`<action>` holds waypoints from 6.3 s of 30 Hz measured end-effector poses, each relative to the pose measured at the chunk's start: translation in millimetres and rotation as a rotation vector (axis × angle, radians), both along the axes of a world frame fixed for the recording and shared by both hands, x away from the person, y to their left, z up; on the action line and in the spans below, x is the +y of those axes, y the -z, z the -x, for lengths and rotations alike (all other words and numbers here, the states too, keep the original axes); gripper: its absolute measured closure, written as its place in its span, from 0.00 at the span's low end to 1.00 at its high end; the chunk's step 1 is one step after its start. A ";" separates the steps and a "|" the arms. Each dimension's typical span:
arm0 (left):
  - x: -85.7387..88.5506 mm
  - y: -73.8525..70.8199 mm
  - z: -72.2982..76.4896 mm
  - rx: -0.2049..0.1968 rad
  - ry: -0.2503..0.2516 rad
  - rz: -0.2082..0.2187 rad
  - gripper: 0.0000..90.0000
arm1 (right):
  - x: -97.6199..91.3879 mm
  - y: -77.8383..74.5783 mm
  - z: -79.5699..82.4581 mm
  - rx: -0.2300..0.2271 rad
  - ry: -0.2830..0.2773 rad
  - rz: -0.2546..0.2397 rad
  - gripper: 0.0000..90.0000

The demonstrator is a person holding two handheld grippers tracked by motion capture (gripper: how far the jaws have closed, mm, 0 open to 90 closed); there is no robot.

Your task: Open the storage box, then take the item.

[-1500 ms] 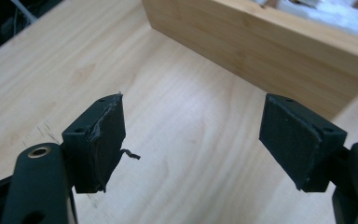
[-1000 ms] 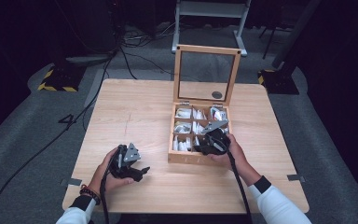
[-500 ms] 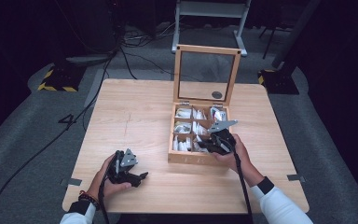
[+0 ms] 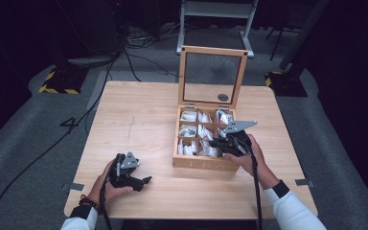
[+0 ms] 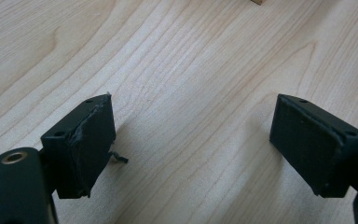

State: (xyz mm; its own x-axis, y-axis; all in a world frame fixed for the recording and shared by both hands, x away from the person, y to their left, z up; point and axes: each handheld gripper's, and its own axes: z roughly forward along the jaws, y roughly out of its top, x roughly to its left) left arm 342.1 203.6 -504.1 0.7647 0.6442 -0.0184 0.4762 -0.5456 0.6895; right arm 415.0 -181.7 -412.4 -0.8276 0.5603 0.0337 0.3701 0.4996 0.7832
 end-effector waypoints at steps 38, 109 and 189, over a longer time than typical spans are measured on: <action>-0.3 -0.1 -0.7 0.000 0.000 -0.002 0.16 | -39.1 -36.3 41.0 -0.117 -0.104 -0.104 0.96; -0.9 -0.2 -0.2 0.002 -0.007 -0.004 0.16 | -18.7 60.7 85.5 0.098 -0.319 0.130 0.80; -67.1 -88.6 -141.3 -0.108 -0.034 0.063 0.21 | -110.4 -14.4 -62.6 -0.082 0.253 -0.037 0.36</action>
State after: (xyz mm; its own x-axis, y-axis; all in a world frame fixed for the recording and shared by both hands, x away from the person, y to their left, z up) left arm 483.4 136.6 -415.5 0.7418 0.6702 0.0218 0.4152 -0.4846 0.7699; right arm 477.5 -292.1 -398.1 -0.6623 0.7493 -0.0033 0.4142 0.3698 0.8316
